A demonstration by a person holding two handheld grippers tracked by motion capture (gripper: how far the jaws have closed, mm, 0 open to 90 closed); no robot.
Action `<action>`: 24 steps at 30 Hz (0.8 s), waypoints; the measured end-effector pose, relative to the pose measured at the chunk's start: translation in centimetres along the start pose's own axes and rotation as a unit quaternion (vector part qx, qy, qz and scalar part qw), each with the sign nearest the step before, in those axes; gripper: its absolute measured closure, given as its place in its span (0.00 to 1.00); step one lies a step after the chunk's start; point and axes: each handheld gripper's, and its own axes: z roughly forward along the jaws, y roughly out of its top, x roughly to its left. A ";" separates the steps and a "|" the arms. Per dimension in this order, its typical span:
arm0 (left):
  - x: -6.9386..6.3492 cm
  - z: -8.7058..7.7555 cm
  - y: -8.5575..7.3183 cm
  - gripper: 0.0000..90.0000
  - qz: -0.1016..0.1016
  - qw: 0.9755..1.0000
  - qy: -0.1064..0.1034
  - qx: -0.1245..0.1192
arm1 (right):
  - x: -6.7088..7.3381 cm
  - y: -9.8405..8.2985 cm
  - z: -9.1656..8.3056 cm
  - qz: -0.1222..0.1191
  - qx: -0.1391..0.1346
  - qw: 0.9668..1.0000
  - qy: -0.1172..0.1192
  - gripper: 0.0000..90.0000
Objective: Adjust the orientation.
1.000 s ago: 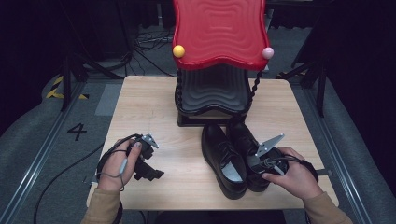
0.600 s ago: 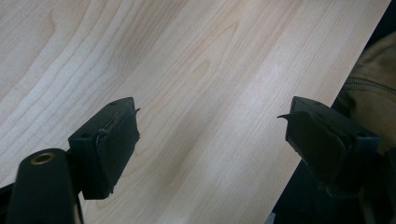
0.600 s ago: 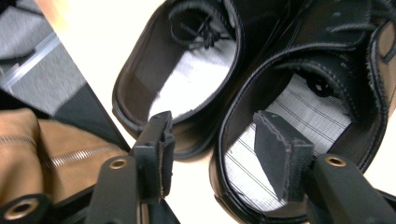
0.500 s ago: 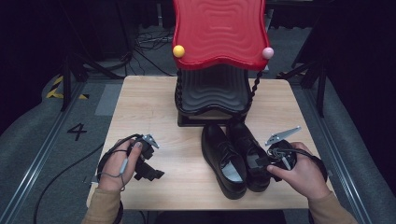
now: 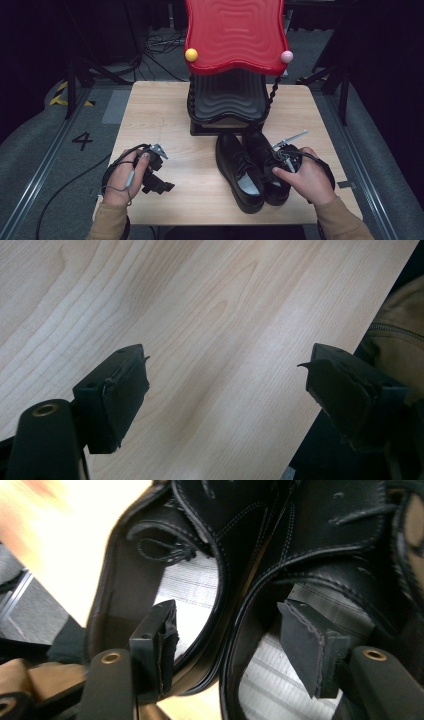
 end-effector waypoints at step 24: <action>-0.1 -0.2 -0.1 0.19 0.002 1.000 0.003 0.000 | 0.4 1.1 4.4 0.036 0.057 0.995 -0.080 0.63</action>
